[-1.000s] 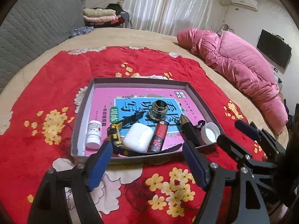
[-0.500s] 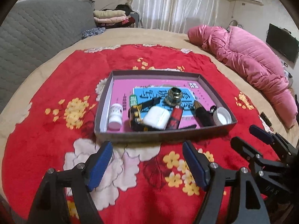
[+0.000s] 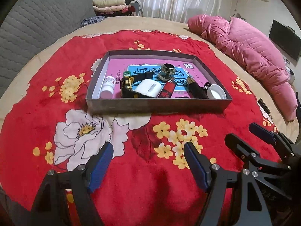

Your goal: Organize rigid objects

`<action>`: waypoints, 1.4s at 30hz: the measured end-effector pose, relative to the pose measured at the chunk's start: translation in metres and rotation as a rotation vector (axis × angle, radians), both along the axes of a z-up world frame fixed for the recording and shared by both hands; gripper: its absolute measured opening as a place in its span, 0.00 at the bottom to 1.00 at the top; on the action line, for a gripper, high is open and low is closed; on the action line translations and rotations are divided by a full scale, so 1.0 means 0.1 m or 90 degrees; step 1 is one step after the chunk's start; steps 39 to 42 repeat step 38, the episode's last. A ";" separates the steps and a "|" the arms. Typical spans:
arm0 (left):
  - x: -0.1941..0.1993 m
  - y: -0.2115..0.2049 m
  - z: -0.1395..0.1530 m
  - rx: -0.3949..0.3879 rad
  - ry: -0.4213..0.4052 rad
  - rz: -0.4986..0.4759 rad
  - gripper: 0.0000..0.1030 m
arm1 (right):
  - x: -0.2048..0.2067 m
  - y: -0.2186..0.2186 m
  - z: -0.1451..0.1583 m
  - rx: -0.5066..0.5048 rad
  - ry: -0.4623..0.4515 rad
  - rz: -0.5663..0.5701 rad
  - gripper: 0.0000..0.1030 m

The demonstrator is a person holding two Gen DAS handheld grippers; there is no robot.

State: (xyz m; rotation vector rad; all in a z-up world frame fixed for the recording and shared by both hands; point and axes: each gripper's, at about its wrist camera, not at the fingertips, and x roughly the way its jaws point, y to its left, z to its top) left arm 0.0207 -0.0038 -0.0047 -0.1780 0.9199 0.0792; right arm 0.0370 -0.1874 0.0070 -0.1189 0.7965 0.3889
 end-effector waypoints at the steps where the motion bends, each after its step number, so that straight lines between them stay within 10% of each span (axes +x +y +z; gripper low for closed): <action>1: -0.01 0.00 0.00 0.002 -0.001 0.001 0.74 | -0.01 0.00 0.00 0.000 0.001 0.000 0.75; 42: 0.00 0.01 -0.07 0.010 0.003 0.012 0.74 | 0.01 0.02 -0.21 0.000 0.047 0.017 0.75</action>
